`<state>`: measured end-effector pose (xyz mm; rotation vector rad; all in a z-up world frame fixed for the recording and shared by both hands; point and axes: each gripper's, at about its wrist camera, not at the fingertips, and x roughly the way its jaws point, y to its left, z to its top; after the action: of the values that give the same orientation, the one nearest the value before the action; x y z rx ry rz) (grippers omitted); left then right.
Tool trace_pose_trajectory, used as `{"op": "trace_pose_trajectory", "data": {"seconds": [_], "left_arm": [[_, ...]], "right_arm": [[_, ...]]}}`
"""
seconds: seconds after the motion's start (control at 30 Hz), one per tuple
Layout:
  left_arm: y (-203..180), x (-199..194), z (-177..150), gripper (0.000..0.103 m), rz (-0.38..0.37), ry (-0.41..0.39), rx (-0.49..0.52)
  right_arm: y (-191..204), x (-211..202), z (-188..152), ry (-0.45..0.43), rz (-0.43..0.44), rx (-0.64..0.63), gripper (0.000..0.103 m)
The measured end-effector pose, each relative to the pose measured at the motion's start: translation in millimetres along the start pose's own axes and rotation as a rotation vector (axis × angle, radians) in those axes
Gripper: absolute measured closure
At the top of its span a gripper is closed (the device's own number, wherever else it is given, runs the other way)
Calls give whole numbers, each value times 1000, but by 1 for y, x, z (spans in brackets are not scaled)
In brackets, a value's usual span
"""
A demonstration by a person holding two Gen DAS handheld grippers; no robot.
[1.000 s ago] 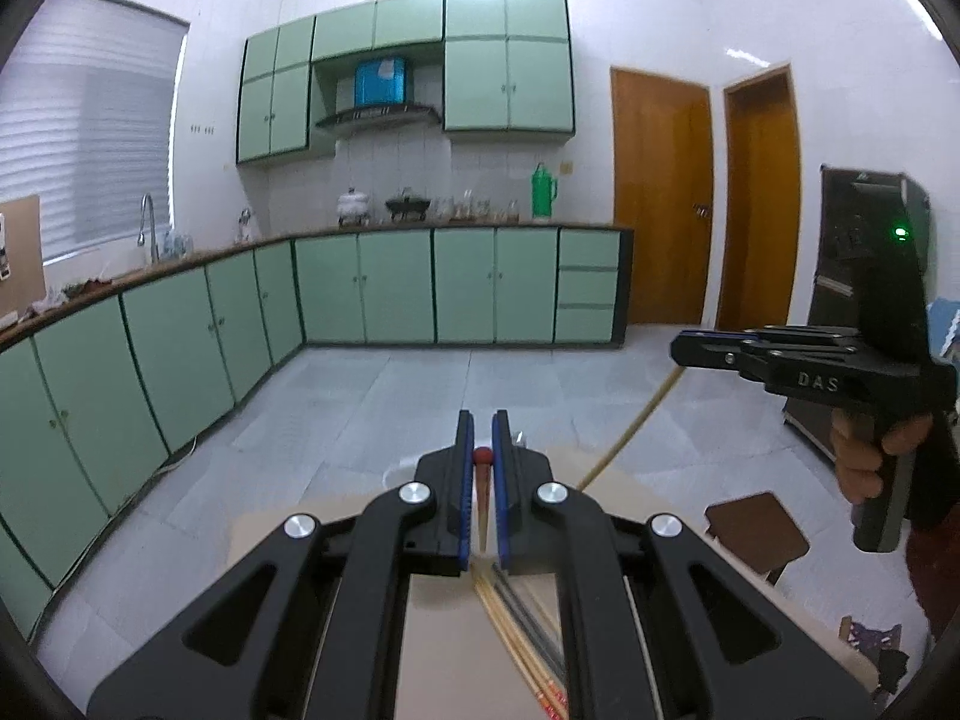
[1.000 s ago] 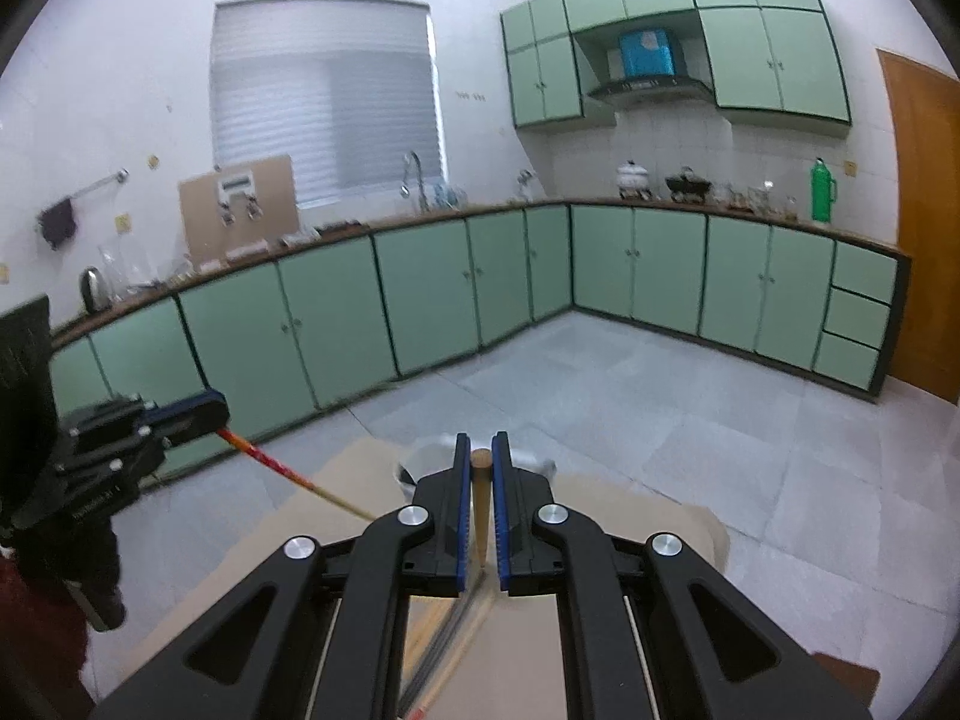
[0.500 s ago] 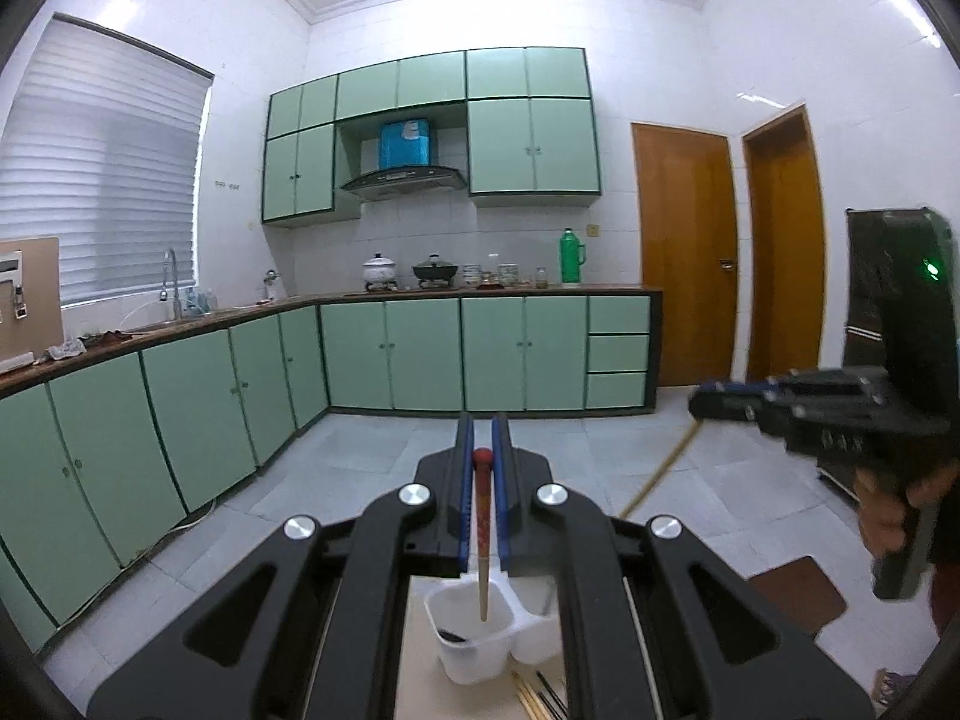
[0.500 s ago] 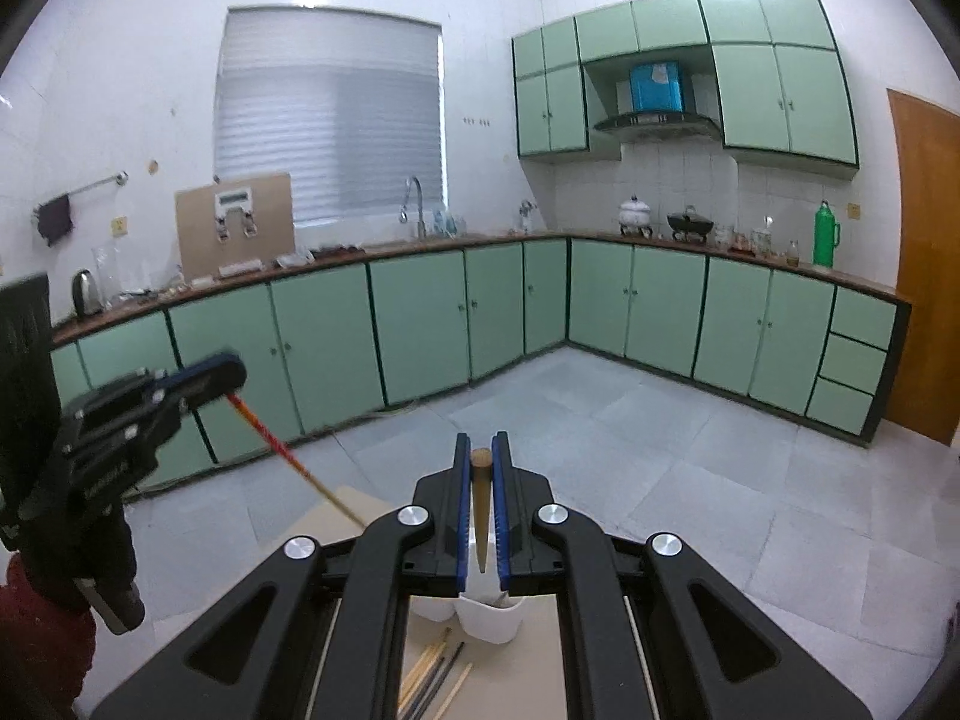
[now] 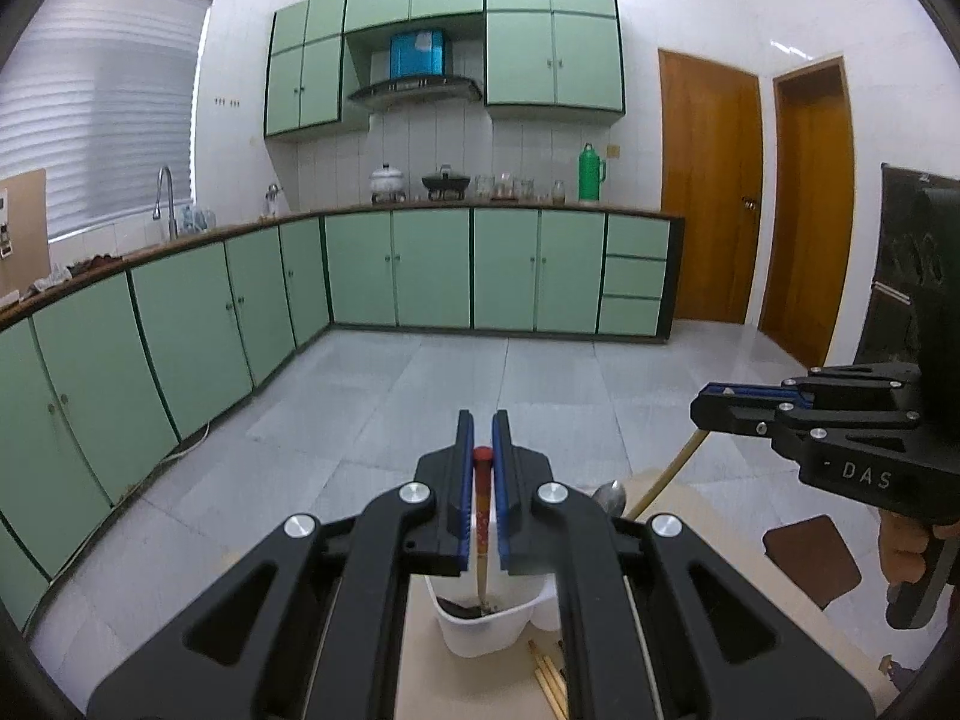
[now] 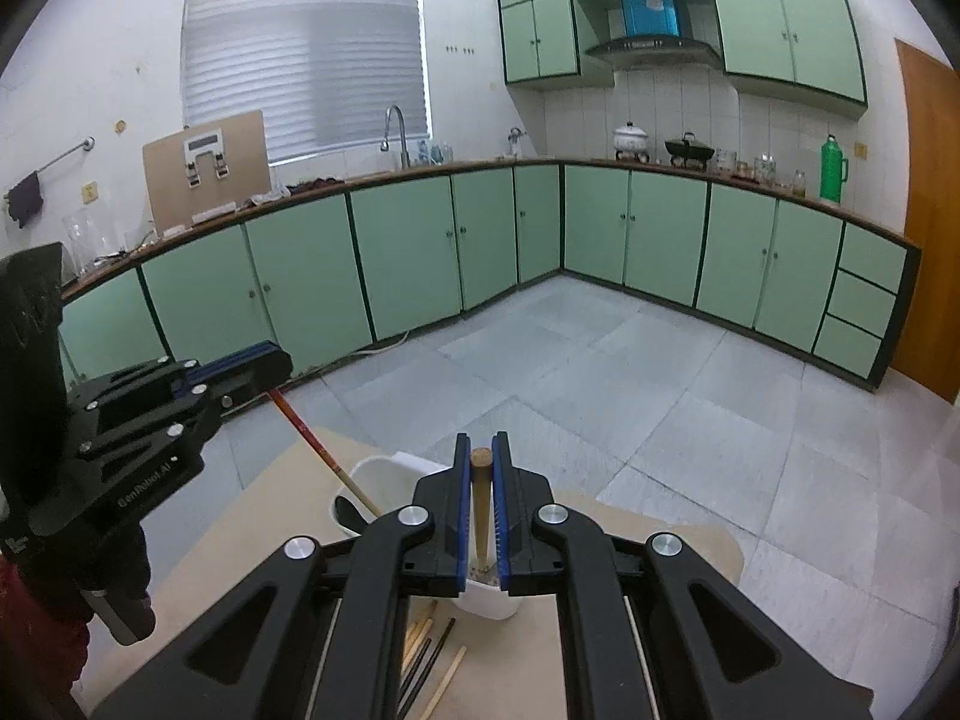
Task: Organize utensils
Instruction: 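Open both tools to release the chopsticks in the holder, then move both tools back toward the remaining chopsticks on the mat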
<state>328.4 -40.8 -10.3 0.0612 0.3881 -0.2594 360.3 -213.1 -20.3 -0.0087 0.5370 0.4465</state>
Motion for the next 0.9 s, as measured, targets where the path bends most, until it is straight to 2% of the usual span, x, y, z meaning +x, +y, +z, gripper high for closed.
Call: {"op": "trace_pose_trajectory", "data": {"seconds": [0.2, 0.27, 0.33, 0.4, 0.5, 0.67, 0.83, 0.9], "left_arm": [[10, 14, -10, 96, 11, 49, -11], [14, 15, -12, 93, 13, 57, -20], [18, 12, -13, 79, 18, 56, -27], [19, 5, -14, 70, 25, 44, -28], [22, -7, -15, 63, 34, 33, -31], [22, -34, -23, 48, 56, 14, -40], [14, -64, -49, 35, 66, 39, -47], [9, -72, -67, 31, 54, 73, -60]], "right_arm": [[-4, 11, -10, 32, -2, 7, 95], [-6, 11, -12, 36, -5, 10, 92], [-9, 8, -14, 30, -15, 17, 73], [-11, 3, -14, 14, -24, 22, 62], [-13, -9, -19, -17, -54, 24, 46], [-16, -34, -35, -55, -87, 32, 27], [-10, -58, -71, -77, -118, 56, 6], [-6, -65, -87, -83, -130, 79, 6]]}}
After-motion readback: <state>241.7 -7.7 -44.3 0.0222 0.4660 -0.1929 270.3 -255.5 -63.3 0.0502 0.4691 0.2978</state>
